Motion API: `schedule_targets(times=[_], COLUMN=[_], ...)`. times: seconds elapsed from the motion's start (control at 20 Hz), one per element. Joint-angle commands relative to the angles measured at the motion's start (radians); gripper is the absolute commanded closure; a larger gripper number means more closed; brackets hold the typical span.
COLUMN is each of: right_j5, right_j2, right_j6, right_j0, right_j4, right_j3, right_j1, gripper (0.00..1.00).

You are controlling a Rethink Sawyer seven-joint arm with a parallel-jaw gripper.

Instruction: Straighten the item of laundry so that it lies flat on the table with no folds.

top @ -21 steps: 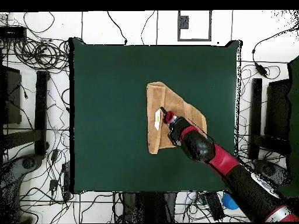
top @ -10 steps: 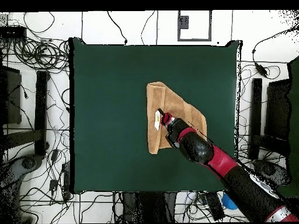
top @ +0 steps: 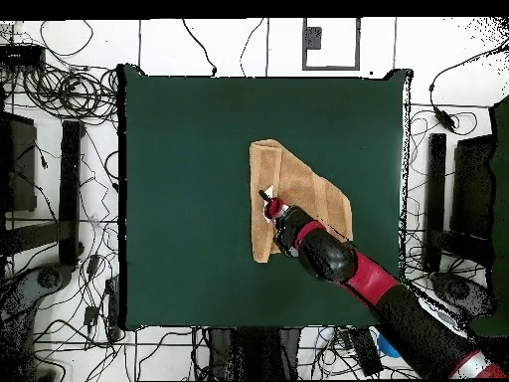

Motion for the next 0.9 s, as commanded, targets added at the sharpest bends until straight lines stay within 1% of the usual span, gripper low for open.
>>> schedule_targets(times=[0.05,0.6,0.75,0.9], right_j5=[-0.028,-0.037,-0.036,-0.024], right_j2=[0.074,0.081,0.080,0.078], right_j6=[0.228,0.201,0.202,0.207], right_j0=[0.047,0.046,0.046,0.047], right_j4=[0.074,0.054,0.056,0.066], right_j3=[0.019,-0.011,-0.012,-0.008], right_j1=[0.021,0.080,0.079,0.058], gripper=[0.00,0.00,0.00,0.00])
